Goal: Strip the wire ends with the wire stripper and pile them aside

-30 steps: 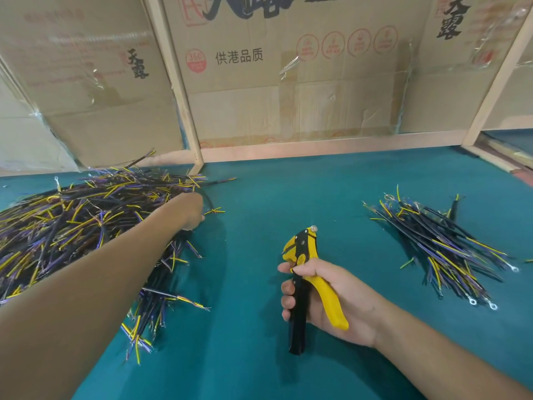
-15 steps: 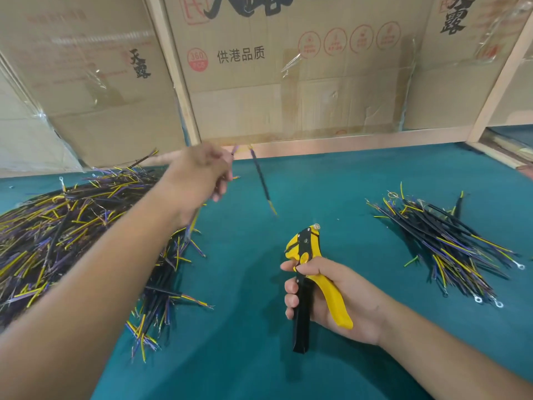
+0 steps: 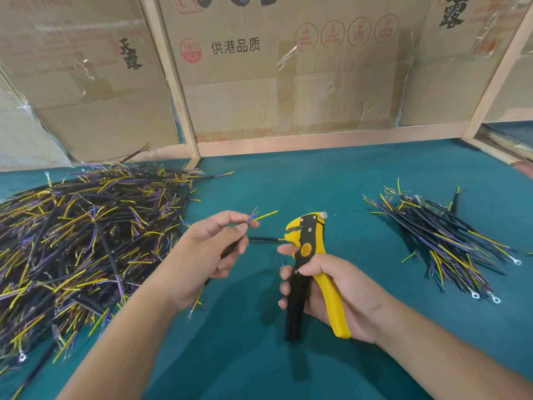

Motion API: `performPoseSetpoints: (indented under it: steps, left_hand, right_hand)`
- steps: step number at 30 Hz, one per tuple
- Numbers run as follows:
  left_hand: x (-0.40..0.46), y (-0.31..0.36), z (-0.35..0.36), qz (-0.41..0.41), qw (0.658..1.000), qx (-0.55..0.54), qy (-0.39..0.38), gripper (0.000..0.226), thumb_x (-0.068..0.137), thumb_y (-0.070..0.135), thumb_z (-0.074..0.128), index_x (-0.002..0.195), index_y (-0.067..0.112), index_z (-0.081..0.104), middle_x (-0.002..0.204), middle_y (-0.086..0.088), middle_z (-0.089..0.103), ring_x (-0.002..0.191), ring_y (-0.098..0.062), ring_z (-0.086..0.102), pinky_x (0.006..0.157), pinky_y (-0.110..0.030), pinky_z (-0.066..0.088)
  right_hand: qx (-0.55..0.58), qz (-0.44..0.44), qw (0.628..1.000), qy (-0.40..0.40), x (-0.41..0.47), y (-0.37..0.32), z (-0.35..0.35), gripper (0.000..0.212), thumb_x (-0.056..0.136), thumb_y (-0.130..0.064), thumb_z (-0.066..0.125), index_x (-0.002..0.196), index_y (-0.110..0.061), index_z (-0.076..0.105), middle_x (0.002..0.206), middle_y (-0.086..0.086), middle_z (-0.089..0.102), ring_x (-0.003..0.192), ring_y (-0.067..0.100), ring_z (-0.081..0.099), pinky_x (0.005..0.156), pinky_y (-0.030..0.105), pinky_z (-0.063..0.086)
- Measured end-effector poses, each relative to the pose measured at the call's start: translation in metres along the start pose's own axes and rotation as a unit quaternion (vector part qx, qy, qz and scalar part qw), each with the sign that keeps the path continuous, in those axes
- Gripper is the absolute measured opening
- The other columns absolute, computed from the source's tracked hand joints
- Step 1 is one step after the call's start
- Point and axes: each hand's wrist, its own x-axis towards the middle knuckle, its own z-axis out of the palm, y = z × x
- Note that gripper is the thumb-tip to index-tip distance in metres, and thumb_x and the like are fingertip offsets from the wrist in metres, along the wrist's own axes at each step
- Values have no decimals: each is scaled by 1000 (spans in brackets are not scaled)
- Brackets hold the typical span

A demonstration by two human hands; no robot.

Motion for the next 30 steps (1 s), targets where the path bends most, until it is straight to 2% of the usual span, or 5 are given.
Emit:
performPoseSetpoints:
  steps: [4, 13, 19, 24, 30]
  left_hand:
    - [0, 1, -11, 24, 994, 75, 75, 21, 102, 10, 50, 96, 7, 70, 67, -1, 55, 44, -12, 28, 40, -17, 24]
    - [-9, 5, 4, 74, 996, 47, -16, 14, 103, 15, 51, 103, 15, 65, 71, -9, 63, 43, -16, 39, 39, -19, 30]
    - [-12, 4, 18, 38, 995, -64, -70, 18, 102, 4, 46, 111, 0, 61, 92, -13, 71, 62, -16, 57, 52, -22, 47]
    - [-3, 1, 26, 12, 960, -280, 21, 12, 103, 3, 43, 102, 4, 55, 92, -13, 74, 84, -24, 75, 71, -30, 60]
    - [-1, -5, 30, 46, 942, -326, 58, 14, 105, 4, 39, 101, 4, 52, 96, -15, 75, 95, -29, 74, 77, -33, 60]
  right_hand:
    - [-4, -5, 1000, -8, 0, 1, 0, 53, 74, -8, 60, 127, -8, 65, 92, 17, 61, 78, 31, 60, 78, 47, 56]
    - [-36, -46, 998, -19, -2, -5, 4, 38, 86, -14, 58, 123, -9, 68, 82, 11, 55, 72, 26, 56, 76, 45, 55]
    - [-30, -72, 997, 20, -3, -9, 7, 28, 87, -19, 65, 113, -11, 70, 77, 9, 53, 67, 25, 55, 70, 43, 57]
    - [-41, -50, 998, 21, -3, -6, 7, 28, 88, -17, 63, 114, -9, 68, 78, 10, 54, 67, 26, 56, 69, 43, 56]
    - [-60, -29, 998, 21, -5, -2, 8, 30, 83, -15, 72, 113, -9, 70, 88, 14, 65, 76, 28, 64, 70, 43, 58]
